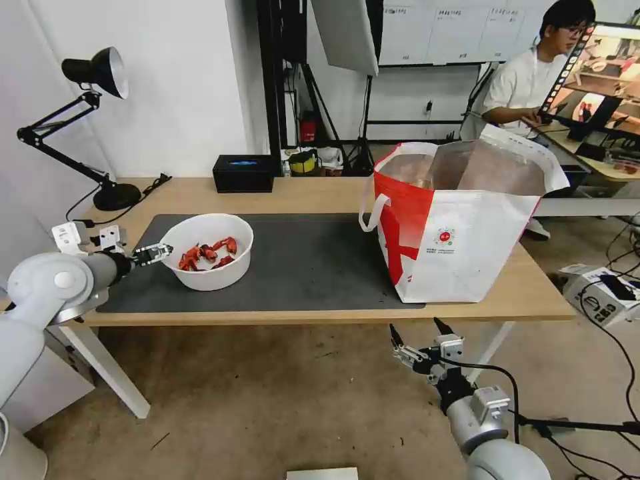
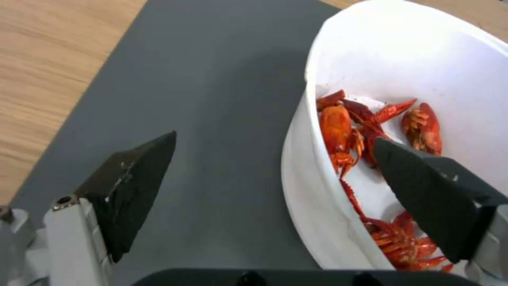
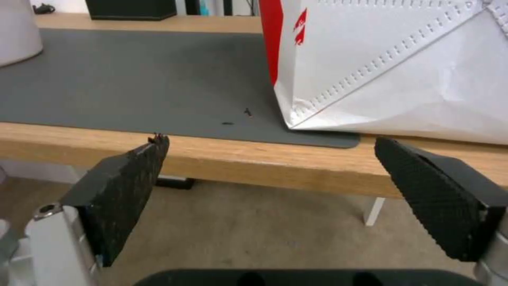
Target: Pick up the trash from the table and place it into the takeout bag.
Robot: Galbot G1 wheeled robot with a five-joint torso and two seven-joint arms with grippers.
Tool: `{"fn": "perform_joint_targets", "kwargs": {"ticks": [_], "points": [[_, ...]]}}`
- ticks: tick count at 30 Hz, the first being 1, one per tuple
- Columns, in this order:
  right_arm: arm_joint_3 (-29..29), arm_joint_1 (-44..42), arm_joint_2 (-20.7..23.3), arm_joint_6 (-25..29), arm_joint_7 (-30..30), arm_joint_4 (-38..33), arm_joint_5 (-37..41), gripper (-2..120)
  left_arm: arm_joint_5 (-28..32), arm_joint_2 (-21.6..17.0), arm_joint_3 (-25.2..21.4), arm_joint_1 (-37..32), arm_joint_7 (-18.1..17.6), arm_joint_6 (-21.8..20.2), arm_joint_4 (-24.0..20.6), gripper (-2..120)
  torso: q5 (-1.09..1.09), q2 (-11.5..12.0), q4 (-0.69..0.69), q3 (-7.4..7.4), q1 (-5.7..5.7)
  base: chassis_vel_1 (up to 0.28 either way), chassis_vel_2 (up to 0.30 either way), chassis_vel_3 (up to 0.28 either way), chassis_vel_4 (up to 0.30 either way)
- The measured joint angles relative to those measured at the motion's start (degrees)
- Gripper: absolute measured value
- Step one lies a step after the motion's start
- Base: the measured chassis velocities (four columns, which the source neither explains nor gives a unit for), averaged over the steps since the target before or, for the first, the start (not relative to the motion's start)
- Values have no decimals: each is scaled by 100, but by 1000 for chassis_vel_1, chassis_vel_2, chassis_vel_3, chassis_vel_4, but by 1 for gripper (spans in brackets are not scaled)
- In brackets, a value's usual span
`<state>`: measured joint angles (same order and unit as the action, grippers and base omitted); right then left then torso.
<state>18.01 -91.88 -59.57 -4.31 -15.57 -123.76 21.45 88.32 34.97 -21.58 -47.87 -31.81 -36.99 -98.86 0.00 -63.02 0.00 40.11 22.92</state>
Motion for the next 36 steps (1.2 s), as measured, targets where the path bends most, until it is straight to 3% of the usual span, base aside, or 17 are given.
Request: {"fn": "perform_joint_targets", "kwargs": {"ticks": [21,24,35,36], "points": [[0,0,0,0,0,0,0,100,283,97,222,255,-8,12,196,100,0,0,0,0,0,0,0,0,0],[0,0,0,0,0,0,0,100,288,128,304,298,6,19,214,93,0,0,0,0,0,0,0,0,0],[0,0,0,-1,0,0,0,100,260,152,541,417,37,84,345,49,0,0,0,0,0,0,0,0,0],[0,0,0,-1,0,0,0,100,260,152,541,417,37,84,345,49,0,0,0,0,0,0,0,0,0]]}}
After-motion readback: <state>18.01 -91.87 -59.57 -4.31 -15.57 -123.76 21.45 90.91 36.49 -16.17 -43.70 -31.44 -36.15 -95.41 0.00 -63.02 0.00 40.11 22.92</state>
